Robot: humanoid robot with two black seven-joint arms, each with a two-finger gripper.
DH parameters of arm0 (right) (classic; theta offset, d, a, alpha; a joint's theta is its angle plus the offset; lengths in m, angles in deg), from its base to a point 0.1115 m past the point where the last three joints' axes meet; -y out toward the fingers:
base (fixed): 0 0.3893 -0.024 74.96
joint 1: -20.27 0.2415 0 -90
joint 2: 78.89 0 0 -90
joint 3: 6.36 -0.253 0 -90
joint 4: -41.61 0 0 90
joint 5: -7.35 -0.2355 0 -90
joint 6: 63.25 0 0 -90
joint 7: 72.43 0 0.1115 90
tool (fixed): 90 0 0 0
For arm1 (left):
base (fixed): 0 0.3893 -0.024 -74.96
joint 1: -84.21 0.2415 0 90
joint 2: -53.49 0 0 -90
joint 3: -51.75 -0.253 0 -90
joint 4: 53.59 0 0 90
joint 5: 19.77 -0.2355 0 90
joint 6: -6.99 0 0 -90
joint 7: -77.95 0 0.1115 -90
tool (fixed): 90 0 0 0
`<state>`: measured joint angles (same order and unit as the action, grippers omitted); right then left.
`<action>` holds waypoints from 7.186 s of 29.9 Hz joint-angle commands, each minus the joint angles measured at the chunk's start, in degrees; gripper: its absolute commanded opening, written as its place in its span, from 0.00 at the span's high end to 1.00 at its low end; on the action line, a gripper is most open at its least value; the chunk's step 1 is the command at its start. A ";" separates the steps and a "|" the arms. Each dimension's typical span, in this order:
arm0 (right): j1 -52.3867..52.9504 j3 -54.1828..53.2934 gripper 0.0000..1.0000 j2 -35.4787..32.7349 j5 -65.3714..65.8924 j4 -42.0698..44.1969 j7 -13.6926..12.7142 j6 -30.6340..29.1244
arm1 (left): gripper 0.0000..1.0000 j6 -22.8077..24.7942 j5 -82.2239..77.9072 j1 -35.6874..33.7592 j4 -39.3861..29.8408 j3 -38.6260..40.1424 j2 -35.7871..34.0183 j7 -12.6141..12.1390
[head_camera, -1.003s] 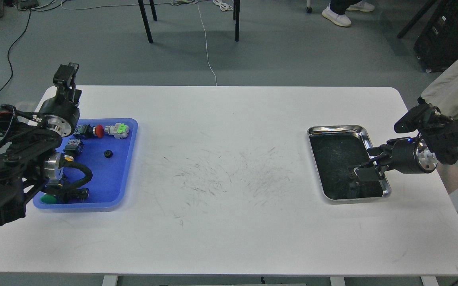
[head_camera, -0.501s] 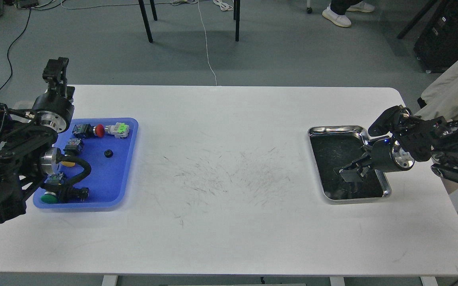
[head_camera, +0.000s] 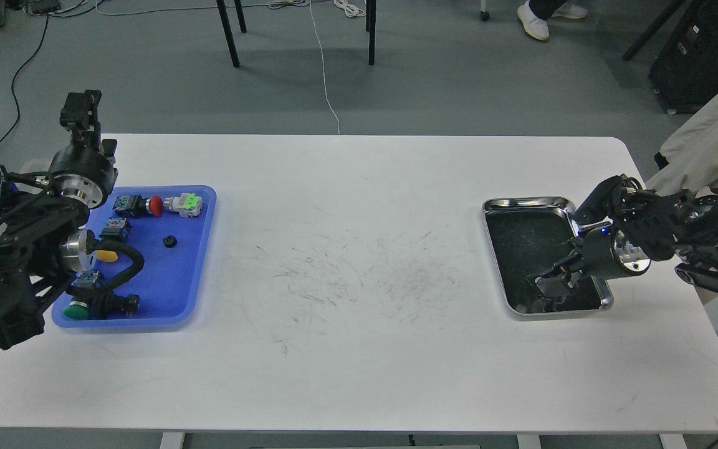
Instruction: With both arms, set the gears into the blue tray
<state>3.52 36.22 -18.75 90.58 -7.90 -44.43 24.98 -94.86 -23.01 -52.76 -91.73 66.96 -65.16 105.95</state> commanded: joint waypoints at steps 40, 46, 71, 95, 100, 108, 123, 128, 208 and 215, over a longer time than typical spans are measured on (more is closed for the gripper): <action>0.58 5.24 0.34 3.40 0.27 2.83 0.00 -1.22 | 0.02 0.24 1.22 0.30 0.70 0.25 0.00 0.00; 2.95 5.50 0.32 3.31 0.18 0.73 0.00 -2.71 | 0.02 0.15 1.13 0.30 0.70 0.08 0.18 0.00; 3.49 6.29 0.32 3.49 0.18 0.02 0.00 -2.98 | 0.02 17.01 7.81 -1.98 1.92 5.70 -0.61 -3.47; 3.14 6.21 0.34 4.45 0.27 -0.07 0.00 -2.54 | 0.01 31.71 7.37 -3.30 8.17 5.79 1.94 -8.14; 3.57 6.38 0.35 4.37 0.27 -0.07 0.00 -2.89 | 0.01 31.71 7.20 -3.31 8.17 5.44 1.85 -8.14; 4.72 6.56 0.34 3.49 0.09 -0.07 0.00 -3.25 | 0.01 31.88 6.85 -3.22 8.25 5.09 1.67 -8.40; 4.37 6.56 0.48 2.52 0.27 -0.86 0.00 -3.33 | 0.01 31.71 6.84 -2.69 9.05 5.00 1.76 -8.40; 4.28 6.99 0.51 2.34 0.44 -0.86 0.00 -3.33 | 0.01 31.71 6.84 -2.52 9.13 5.00 1.85 -8.40; -10.66 -30.27 0.98 21.94 -1.41 10.04 0.00 18.19 | 0.01 32.23 7.72 -3.75 9.13 8.34 3.08 -11.65; -12.77 -28.78 0.98 25.19 -0.61 9.69 0.00 20.22 | 0.01 31.79 7.72 -3.48 9.05 8.60 3.17 -11.65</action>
<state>-8.63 6.24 5.11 89.73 1.80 -44.43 44.42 -63.02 -15.27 -56.28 -82.68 75.55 -61.95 94.30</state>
